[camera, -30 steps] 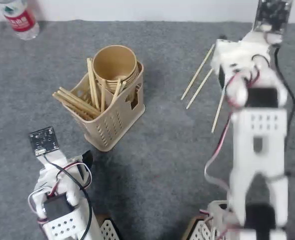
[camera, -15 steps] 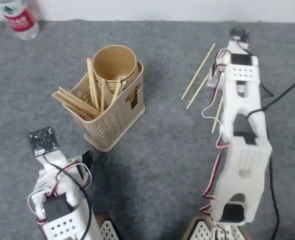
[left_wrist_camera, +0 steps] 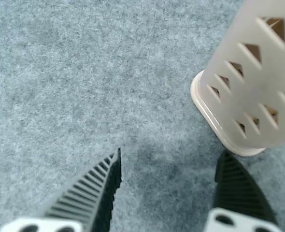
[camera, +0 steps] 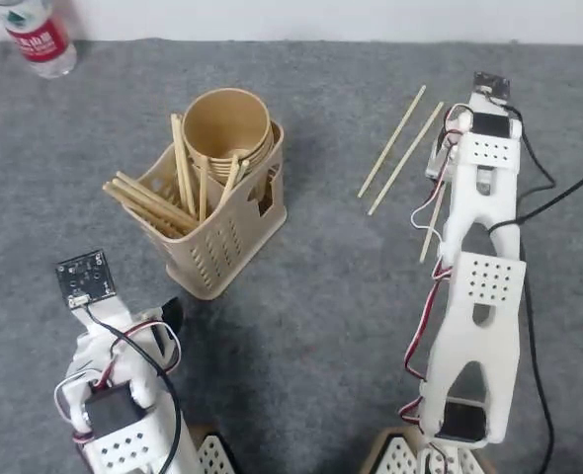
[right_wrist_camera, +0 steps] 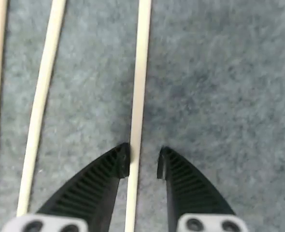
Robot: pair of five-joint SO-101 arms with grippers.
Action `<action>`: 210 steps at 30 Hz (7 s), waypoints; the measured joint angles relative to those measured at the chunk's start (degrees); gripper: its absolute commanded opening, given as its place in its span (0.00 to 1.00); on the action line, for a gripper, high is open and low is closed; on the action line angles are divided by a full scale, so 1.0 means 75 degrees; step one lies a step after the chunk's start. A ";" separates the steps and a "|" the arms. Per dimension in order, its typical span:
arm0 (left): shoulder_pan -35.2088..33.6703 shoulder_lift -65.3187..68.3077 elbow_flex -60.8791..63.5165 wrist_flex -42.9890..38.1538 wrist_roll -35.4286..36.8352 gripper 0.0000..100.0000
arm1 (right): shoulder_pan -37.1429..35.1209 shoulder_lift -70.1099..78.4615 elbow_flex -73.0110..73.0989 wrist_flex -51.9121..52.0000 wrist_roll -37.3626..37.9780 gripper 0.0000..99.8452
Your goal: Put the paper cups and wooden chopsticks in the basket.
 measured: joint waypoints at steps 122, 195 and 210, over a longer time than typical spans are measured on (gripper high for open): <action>0.0000 0.0000 0.0000 0.0000 0.0000 0.30 | -0.1278 -0.4618 0.2684 -0.2051 -0.2508 0.15; 0.0000 0.0000 0.0000 0.0000 0.0000 0.30 | -0.1981 0.1137 -0.2251 0.0399 -0.1020 0.08; 0.0000 0.0000 0.0000 0.0000 0.0000 0.30 | -0.1852 0.0188 -0.3657 0.1536 -0.0586 0.08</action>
